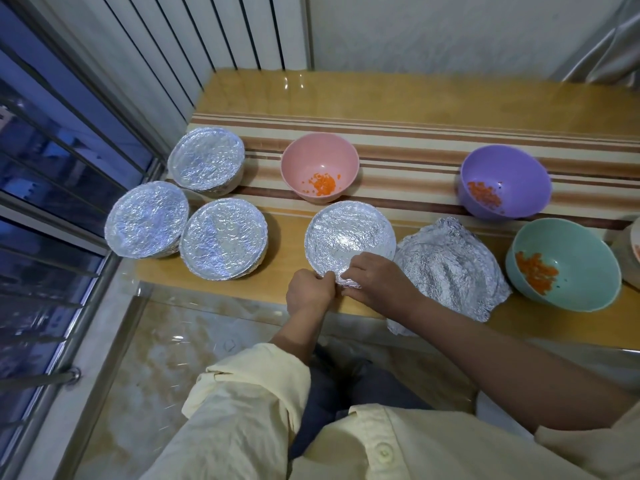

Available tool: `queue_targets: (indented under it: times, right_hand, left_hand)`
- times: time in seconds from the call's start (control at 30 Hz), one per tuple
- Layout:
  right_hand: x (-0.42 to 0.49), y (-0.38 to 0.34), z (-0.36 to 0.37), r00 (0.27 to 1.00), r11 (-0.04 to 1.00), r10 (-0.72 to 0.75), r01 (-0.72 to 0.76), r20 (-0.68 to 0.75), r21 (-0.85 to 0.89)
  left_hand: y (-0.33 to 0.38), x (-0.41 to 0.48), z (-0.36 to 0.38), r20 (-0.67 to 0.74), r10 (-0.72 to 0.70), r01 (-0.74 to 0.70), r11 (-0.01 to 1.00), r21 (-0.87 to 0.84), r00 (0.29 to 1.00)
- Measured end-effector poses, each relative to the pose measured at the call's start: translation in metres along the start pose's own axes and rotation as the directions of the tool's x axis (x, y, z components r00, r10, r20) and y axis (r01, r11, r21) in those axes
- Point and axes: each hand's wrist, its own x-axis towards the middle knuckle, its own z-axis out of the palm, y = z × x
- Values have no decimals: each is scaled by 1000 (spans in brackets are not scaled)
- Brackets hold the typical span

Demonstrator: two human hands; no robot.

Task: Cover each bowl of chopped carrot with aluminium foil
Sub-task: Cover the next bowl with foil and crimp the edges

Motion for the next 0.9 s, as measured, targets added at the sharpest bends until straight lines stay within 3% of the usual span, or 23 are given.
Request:
queue_targets:
  times: [0.17, 0.53, 0.9]
  right_hand:
    - [-8, 3, 0, 1000, 1000, 3, -2, 22, -29]
    - [-1, -3, -3, 997, 995, -56, 60, 61, -78]
    - [0, -7, -1, 998, 997, -60, 61, 33, -53]
  left_hand:
    - [1, 2, -10, 40, 22, -23, 999, 25, 999]
    - [-8, -12, 11, 35, -20, 27, 979, -203, 999]
    - [-6, -18, 16, 38, -42, 51, 957, -286, 998]
